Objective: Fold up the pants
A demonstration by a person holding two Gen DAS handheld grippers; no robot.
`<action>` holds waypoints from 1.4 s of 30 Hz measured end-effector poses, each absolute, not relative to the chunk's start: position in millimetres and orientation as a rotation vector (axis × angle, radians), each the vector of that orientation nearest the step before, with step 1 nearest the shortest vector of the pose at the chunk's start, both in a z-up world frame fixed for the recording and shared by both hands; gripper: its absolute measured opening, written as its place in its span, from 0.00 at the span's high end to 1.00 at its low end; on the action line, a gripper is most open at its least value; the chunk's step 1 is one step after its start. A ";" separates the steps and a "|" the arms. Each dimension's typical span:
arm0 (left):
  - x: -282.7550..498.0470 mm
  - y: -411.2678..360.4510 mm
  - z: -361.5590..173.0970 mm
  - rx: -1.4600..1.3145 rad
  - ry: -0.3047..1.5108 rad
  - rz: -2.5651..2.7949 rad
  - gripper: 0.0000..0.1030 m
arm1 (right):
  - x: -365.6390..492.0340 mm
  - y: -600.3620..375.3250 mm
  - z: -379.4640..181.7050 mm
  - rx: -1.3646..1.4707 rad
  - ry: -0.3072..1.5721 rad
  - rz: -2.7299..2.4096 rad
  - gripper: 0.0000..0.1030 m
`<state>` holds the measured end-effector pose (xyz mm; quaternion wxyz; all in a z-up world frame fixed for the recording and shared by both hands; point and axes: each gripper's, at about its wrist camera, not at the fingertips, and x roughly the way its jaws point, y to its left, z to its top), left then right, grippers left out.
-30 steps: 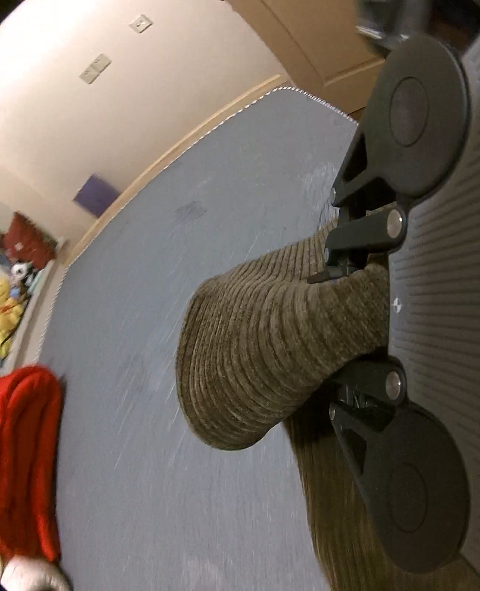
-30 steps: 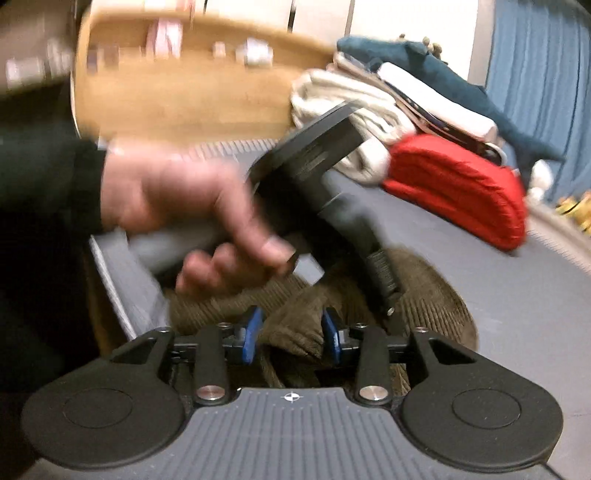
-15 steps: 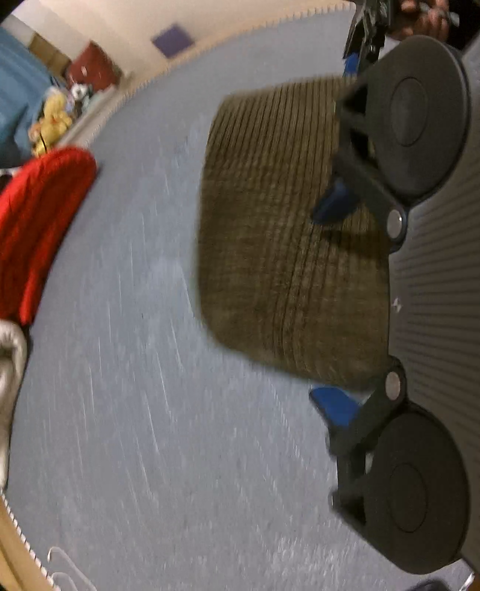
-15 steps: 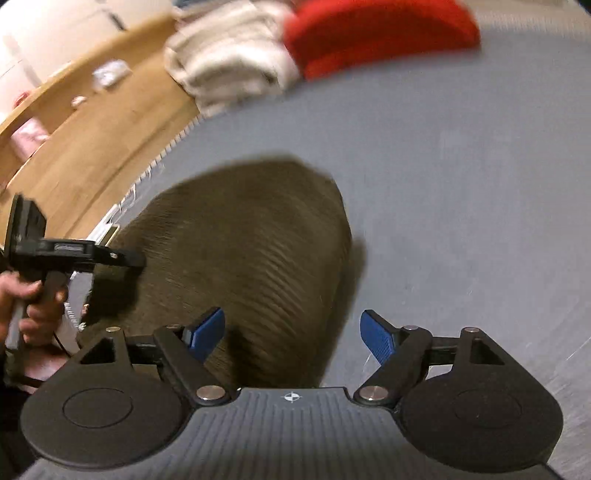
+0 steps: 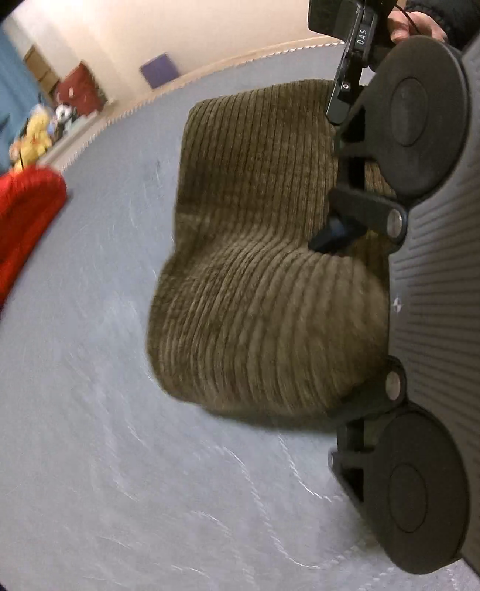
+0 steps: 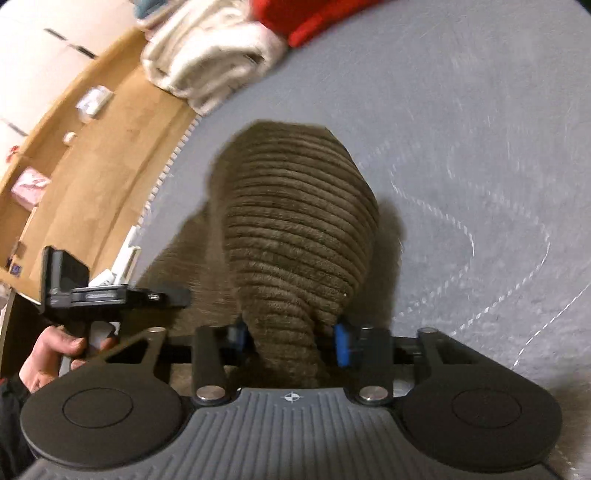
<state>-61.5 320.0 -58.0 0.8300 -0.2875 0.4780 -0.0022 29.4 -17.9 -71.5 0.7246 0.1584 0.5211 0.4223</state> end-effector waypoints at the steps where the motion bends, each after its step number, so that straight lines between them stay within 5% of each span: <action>1: -57.6 312.7 -51.8 -0.612 0.984 -0.031 0.47 | 26.9 -22.3 -62.8 0.344 1.118 0.931 0.61; 12: 42.4 171.9 -7.2 -0.573 0.766 -0.365 0.49 | 62.4 -180.8 16.8 0.279 0.793 0.762 0.60; 16: 80.6 131.8 -18.7 -0.476 0.761 -0.269 0.34 | 92.2 -223.7 13.7 0.189 0.716 0.644 0.48; 19: 83.7 124.1 -11.1 -0.336 0.714 -0.014 0.34 | 111.6 -241.3 0.5 0.084 0.655 0.328 0.43; 25: 59.5 93.6 2.1 -0.210 0.643 -0.312 0.50 | 102.6 -240.3 3.8 0.063 0.657 0.499 0.50; 29: 51.3 63.3 -60.7 0.086 0.995 -0.399 0.58 | 96.3 -209.2 -53.6 -0.190 0.980 0.683 0.62; 32: 44.7 58.4 -55.2 0.145 0.978 -0.420 0.59 | 103.8 -215.2 -45.0 -0.152 1.046 0.707 0.65; 42: 53.6 56.0 -15.2 0.016 0.724 -0.324 0.58 | 195.9 -208.7 -16.8 0.182 0.724 0.467 0.67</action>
